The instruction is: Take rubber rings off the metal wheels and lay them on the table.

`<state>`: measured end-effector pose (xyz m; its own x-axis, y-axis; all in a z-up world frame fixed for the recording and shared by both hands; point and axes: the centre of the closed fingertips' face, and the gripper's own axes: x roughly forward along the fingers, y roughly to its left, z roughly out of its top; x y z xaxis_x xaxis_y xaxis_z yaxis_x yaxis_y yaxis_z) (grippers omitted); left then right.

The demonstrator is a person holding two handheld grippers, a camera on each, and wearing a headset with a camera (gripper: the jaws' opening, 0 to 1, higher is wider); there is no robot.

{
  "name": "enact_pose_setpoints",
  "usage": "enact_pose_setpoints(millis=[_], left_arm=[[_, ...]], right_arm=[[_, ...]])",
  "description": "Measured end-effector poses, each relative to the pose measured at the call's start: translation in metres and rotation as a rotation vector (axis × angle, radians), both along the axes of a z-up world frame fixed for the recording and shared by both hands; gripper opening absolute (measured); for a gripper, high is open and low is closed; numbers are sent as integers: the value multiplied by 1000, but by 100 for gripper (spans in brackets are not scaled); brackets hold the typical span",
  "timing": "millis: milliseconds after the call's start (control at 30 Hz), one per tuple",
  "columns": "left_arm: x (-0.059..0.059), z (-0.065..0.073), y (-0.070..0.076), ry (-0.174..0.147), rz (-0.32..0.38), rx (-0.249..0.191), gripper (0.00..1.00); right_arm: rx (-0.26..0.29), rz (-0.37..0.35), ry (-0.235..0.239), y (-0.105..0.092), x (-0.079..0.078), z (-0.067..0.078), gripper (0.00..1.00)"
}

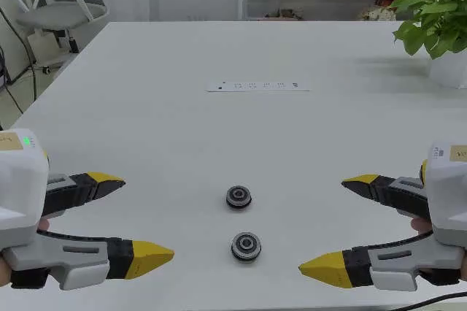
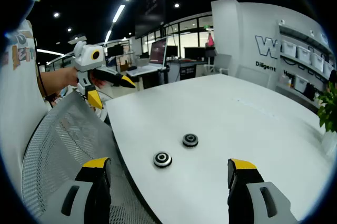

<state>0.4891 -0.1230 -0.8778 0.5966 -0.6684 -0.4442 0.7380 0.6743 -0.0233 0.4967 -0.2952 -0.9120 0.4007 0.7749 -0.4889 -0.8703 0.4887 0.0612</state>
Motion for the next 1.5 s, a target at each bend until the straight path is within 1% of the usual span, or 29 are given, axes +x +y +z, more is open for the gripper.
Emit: enact_pose_setpoints(millis=[67, 233, 367, 400, 500, 633, 667, 700, 833, 1000, 1267, 1500], left_arm=[[-1, 0, -1, -2, -4, -2, 100], [-3, -2, 0, -11, -12, 19, 100], [-5, -2, -2, -12, -21, 18, 100], [-6, -3, -3, -13, -26, 25, 100], [-7, -5, -3, -27, -40, 49, 100], [-8, -5, -4, -31, -51, 49, 100], [-9, -4, -5, -44, -56, 54, 99], [-9, -4, -5, -46, -60, 56, 97], [-10, -4, -5, -37, -62, 48, 95], [-12, -4, -6, -42, -68, 59, 95], [-12, -4, -6, -38, -60, 55, 95], [-11, -2, -6, -39, -60, 57, 94]], right_arm=[[-1, 2, 1, 0, -1, -1, 92], [0, 2, 4, 0, -3, -1, 92], [2, 4, 3, 0, -4, 0, 92], [2, 5, 3, 0, -4, 0, 92], [1, 6, 2, 1, -5, 0, 92], [4, 7, 0, 1, -6, 1, 92], [4, 6, 0, 1, -6, 1, 92], [4, 6, 0, 1, -6, 1, 92], [5, 6, 2, 1, -8, 1, 91], [5, 6, -1, 0, -9, 2, 91], [9, 9, -5, 0, -10, 4, 91], [12, 13, -4, 0, -12, 3, 90]])
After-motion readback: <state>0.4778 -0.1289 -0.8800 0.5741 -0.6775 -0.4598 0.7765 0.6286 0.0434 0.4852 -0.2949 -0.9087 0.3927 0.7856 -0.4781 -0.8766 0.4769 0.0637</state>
